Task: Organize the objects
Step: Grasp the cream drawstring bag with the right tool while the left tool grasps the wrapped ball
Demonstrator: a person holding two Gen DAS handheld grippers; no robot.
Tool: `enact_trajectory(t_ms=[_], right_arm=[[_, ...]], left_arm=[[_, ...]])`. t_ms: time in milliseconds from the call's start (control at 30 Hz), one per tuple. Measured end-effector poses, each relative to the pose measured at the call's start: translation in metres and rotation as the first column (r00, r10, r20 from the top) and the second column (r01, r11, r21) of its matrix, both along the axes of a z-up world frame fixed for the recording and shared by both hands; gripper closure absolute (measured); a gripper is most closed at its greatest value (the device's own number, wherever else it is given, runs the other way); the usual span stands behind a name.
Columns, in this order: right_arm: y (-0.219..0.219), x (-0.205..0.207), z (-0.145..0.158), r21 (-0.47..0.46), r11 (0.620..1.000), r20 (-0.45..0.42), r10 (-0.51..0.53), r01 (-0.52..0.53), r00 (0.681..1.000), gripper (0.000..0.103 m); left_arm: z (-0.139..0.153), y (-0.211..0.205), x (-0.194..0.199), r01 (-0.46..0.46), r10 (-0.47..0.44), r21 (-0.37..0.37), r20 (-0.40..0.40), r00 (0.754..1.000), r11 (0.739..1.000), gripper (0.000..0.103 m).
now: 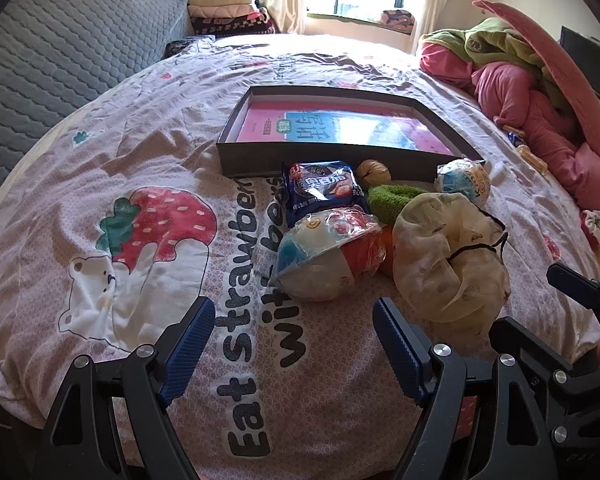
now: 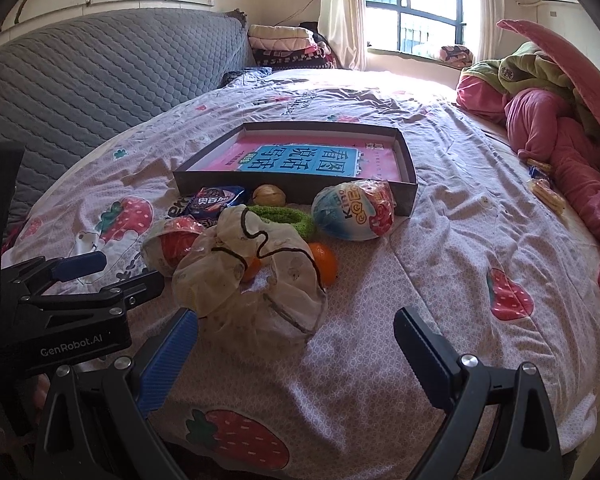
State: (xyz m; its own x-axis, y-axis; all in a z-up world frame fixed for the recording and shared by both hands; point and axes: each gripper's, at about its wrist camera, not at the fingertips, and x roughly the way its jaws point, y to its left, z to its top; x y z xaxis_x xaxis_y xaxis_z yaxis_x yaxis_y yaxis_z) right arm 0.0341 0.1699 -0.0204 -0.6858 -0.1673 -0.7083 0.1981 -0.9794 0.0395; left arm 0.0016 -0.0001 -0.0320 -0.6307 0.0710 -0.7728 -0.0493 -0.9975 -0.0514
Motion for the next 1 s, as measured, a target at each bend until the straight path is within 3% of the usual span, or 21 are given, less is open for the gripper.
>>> enact_trajectory(t_ms=[300,833,933,1000], right_arm=[[-0.007,-0.005,-0.009,0.046,0.999,-0.003,0.013,-0.013,1.000,0.004],[-0.012,-0.022,-0.016,0.021,0.999,0.014,0.035,-0.035,0.999,0.004],[-0.015,-0.026,-0.019,0.027,0.999,0.016,0.047,-0.047,0.999,0.006],[-0.018,-0.029,-0.020,0.035,0.998,0.016,0.049,-0.050,0.999,0.014]], left_arm=[[-0.006,-0.001,-0.011,0.008,-0.008,-0.012,-0.014,1.000,1.000,0.021],[-0.017,-0.001,-0.042,0.063,-0.062,0.043,-0.013,0.998,0.997,0.021],[-0.020,-0.002,-0.047,0.072,-0.072,0.061,-0.008,0.997,0.996,0.021],[-0.021,-0.004,-0.050,0.075,-0.075,0.072,-0.010,0.997,0.995,0.021]])
